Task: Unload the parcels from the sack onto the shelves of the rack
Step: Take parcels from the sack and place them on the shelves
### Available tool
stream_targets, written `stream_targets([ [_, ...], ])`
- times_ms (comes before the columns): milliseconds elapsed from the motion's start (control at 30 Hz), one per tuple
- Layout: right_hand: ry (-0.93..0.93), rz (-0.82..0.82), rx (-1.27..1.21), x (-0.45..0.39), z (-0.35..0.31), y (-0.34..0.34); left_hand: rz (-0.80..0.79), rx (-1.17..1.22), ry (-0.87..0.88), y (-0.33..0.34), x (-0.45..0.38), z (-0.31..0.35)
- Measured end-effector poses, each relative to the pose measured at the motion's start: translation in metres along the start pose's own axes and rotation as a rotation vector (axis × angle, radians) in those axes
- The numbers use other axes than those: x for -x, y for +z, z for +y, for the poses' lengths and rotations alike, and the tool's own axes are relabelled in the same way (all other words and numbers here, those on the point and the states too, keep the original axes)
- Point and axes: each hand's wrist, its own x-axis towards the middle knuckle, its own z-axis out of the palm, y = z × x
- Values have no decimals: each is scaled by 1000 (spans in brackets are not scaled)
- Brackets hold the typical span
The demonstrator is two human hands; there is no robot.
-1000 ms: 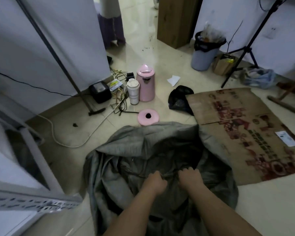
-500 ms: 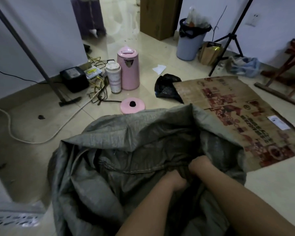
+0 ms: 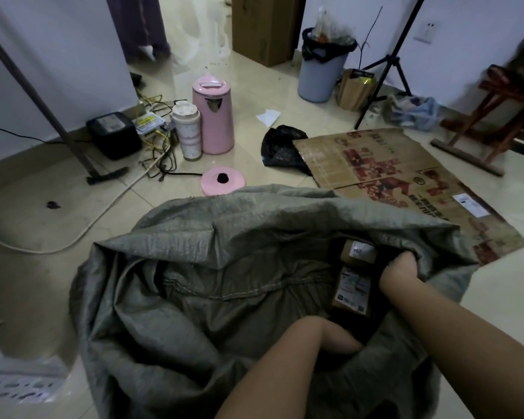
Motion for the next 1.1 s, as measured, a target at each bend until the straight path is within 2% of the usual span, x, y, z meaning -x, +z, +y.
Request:
stream_targets([
  [33, -53, -5, 286, -3, 5, -2, 10, 8, 15, 3, 4, 1],
  [100, -147, -48, 421, -5, 6, -5, 57, -4, 68, 4, 8, 5],
  [200, -160, 91, 171, -14, 8, -5, 152, -59, 82, 2, 9, 7],
  [267, -205, 51, 125, -17, 4, -4, 193, -50, 106, 2, 10, 9],
  [367, -240, -54, 115, -22, -5, -2, 184, -57, 134, 5, 11, 10],
  [500, -166, -75, 91, -38, -16, 1, 156, 4, 122, 4, 10, 7],
  [633, -158, 64, 85, -45, -18, 4, 149, 24, 125, 2, 11, 0],
  [700, -251, 125, 68, -45, -17, 1, 229, -17, 121, -1, 11, -4],
  [767, -377, 170, 30, -41, -19, -5, 379, -8, 115, -12, 10, -6],
  [867, -563, 208, -69, -31, -27, -16, 581, 126, 101, -43, 12, -13],
  [933, -659, 190, -226, -20, -35, -25, 690, 276, 86, -66, 18, -21],
  [1033, -669, 100, -529, -2, -47, -35, 750, 602, 31, -96, 36, -41],
  [1100, -611, -37, -868, 8, -58, -39, 758, 714, -36, -111, 58, -55],
])
